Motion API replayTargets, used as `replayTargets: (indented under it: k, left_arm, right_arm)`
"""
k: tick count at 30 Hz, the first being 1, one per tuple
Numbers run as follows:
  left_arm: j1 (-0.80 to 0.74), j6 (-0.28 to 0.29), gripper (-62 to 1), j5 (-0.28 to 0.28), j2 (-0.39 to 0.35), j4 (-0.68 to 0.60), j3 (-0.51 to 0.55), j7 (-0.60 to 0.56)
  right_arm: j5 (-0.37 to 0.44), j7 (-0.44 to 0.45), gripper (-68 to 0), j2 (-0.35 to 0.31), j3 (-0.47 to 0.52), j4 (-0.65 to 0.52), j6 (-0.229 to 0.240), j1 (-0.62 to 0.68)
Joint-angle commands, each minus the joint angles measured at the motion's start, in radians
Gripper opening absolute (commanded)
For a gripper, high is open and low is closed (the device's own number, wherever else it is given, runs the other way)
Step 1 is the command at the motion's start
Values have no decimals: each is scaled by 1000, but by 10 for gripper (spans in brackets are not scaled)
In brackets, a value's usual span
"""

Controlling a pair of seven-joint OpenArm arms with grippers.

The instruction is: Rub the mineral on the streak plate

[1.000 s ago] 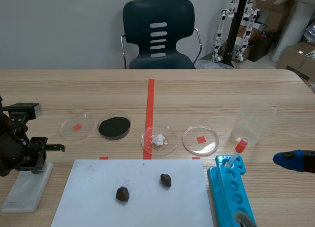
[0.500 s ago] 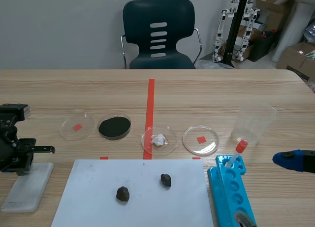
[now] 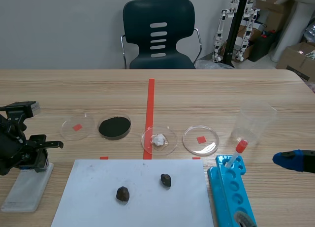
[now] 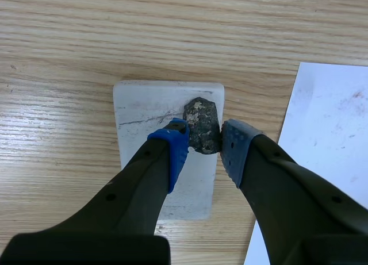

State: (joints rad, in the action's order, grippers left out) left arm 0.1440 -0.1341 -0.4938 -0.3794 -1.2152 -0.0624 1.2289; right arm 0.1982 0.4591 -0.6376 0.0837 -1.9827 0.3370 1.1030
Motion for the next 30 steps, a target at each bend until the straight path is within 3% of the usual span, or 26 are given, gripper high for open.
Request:
replayTargets:
  k: [1, 6, 13, 16, 20, 30]
  left_arm:
    - [-8, -5, -483, 26, 16, -1, -6, 5]
    - [-8, -67, -483, 178, 16, -1, -6, 29]
    - [-8, -93, -483, 259, 16, -1, -6, 29]
    - [-8, -101, -483, 260, 15, -1, -6, 29]
    - [-8, -100, -483, 232, 16, -1, -6, 29]
    - [-11, -6, -483, 0, 16, -1, -6, 23]
  right_arm:
    - [7, 11, -88, 0, 0, -6, 0, -6]
    - [7, 11, -88, 0, 0, -6, 0, -6]
    - [7, 11, -88, 0, 0, -6, 0, -6]
    - [7, 11, -88, 0, 0, -6, 0, -6]
    - [7, 11, -88, 0, 0, -6, 0, -6]
    - [7, 11, -88, 0, 0, -6, 0, -6]
